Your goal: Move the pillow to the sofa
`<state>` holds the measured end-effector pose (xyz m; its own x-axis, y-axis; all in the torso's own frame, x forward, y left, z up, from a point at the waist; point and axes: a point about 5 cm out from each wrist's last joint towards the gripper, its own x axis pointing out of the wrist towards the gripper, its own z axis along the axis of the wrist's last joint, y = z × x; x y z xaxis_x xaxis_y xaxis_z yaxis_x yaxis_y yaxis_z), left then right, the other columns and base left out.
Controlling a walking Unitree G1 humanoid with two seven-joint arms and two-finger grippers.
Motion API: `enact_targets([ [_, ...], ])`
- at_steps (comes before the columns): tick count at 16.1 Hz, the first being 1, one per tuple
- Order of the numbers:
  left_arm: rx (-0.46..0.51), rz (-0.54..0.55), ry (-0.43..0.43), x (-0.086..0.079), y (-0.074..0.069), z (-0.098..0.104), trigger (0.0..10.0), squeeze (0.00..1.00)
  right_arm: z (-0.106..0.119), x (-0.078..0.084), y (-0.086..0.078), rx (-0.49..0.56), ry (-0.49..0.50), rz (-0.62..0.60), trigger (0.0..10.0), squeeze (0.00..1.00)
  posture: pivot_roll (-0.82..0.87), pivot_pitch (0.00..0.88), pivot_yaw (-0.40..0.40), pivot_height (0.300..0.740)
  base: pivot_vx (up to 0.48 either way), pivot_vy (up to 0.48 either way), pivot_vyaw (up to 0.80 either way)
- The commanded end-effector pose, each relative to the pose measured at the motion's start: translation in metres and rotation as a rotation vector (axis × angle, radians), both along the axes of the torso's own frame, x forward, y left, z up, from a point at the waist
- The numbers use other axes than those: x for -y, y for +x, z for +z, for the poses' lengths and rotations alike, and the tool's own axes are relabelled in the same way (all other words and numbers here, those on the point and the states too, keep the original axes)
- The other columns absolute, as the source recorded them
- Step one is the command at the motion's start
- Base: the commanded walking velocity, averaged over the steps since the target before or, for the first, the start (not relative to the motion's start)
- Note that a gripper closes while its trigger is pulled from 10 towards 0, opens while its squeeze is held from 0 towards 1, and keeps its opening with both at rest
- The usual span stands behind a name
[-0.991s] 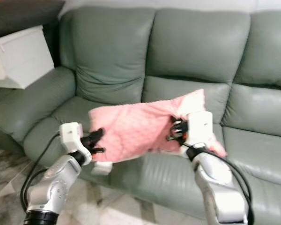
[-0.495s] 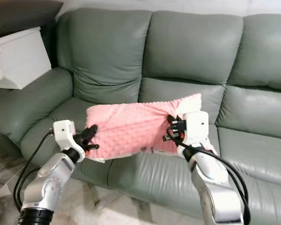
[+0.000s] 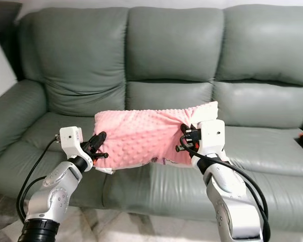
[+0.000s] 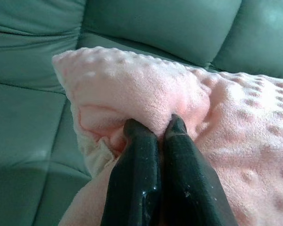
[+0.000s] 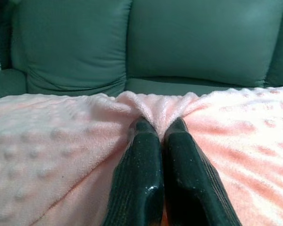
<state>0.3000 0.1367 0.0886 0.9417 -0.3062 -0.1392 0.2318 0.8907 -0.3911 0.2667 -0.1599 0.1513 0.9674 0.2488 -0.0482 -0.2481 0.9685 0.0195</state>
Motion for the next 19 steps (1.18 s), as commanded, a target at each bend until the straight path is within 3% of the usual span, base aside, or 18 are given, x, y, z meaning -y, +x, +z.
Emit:
enact_targets([
  [1,0.010,-0.013,0.000,0.000,0.001,0.003,10.0,0.00,0.008,-0.002,0.000,0.032,0.008,0.007,10.0,0.00,-0.26,0.000,0.034,0.740,0.000,0.000,-0.78],
  [19,0.021,-0.148,-0.009,0.024,-0.009,0.001,10.0,0.00,0.008,-0.004,0.000,0.019,0.013,0.010,10.0,0.00,-0.27,0.001,0.034,0.740,0.000,0.000,-0.78],
])
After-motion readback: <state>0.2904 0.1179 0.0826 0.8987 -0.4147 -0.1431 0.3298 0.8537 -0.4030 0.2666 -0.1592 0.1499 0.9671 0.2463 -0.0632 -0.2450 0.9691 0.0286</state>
